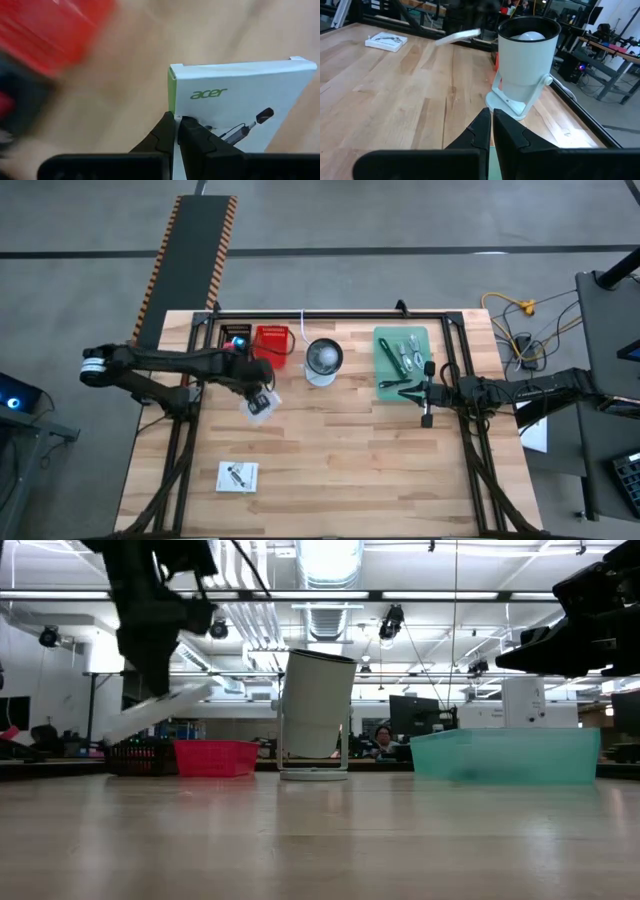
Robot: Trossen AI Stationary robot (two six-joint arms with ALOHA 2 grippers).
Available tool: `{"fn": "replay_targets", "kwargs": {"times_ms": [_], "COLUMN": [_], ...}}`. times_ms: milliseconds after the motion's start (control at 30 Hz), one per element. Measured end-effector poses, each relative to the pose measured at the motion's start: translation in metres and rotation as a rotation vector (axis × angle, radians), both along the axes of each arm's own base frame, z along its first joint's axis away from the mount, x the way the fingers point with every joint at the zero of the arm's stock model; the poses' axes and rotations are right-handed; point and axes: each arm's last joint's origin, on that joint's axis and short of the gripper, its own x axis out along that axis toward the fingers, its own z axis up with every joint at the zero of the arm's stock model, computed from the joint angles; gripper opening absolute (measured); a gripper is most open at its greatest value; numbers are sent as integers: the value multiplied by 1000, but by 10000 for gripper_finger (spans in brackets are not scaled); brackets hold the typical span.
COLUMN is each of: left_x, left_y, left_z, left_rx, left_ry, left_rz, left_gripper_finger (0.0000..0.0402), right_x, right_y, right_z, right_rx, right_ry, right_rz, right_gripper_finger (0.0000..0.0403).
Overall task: Pick and place items into bin
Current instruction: Put the white card reader box into the red bin
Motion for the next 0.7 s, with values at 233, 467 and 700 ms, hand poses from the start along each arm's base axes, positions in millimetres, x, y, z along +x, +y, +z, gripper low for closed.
{"fn": "replay_targets", "kwargs": {"times_ms": [233, 467, 700], "left_x": [-4, 3, 6], "left_y": [11, 26, 48], "left_z": [38, 40, 30], "left_rx": [359, 522, 586], "left_ry": [-172, -315, -278], "left_rz": [162, 303, 505], "left_gripper_finger": [1, 1, 1], "right_x": [0, 0, 0], "right_y": [0, 0, 0], "right_z": [0, 0, 0], "right_rx": [0, 0, -3], "right_ry": [0, -1, 1], "right_rz": [0, 0, 1], "right_gripper_finger": [8, 8, 8]}}
